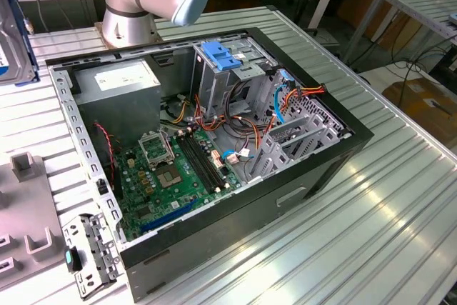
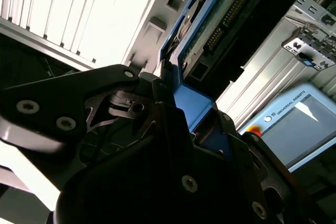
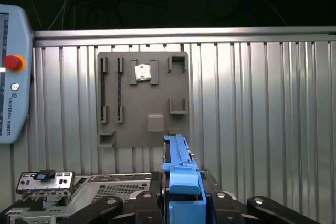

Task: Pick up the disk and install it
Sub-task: 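Pick up the disk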

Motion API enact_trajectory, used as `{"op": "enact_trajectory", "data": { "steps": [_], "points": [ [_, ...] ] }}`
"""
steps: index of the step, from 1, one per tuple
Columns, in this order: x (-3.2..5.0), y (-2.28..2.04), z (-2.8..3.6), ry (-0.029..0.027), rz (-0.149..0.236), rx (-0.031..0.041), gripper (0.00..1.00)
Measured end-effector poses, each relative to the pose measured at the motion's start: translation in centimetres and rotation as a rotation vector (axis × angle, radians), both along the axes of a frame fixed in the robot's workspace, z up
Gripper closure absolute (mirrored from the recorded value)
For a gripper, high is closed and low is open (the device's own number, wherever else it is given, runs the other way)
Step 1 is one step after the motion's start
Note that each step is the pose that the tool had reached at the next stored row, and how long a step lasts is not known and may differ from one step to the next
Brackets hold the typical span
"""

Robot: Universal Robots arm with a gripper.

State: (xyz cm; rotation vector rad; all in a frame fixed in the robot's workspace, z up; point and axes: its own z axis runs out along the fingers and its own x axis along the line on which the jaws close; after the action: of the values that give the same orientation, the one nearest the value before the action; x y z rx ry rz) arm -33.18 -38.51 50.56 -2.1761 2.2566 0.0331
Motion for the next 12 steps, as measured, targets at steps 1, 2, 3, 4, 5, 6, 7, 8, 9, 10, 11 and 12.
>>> {"op": "enact_trajectory", "data": {
  "steps": [1,2,3,4,5,6,7,8,9,10,11,12],
  "points": [
    [0.4,0.0,-0.01,0.0001,0.0,0.0001,0.63],
    [0.73,-0.01,-0.01,0.0002,0.0,0.0001,0.63],
    [1.33,-0.01,-0.01,0.0004,0.0,0.0001,0.63],
    [1.65,-0.01,0.0,0.0006,0.0,-0.0001,0.63],
    [1.97,-0.01,0.0,0.0005,0.0,0.0,0.63],
    [2.48,-0.01,-0.01,0.0005,0.0,0.0001,0.63],
    [2.8,-0.02,-0.01,0.0005,0.0,0.0001,0.63],
    [3.1,-0.02,-0.01,0.0005,0.0,0.0001,0.63],
    [3.45,-0.02,0.0,0.0007,0.0,0.0,0.63],
    [3.77,-0.02,0.0,0.0007,0.0,0.0,0.63],
    [4.1,-0.02,0.0,0.0006,0.0,0.0,0.63],
    [4.42,-0.02,-0.01,0.0006,0.0,0.0001,0.63]
  ]
}}
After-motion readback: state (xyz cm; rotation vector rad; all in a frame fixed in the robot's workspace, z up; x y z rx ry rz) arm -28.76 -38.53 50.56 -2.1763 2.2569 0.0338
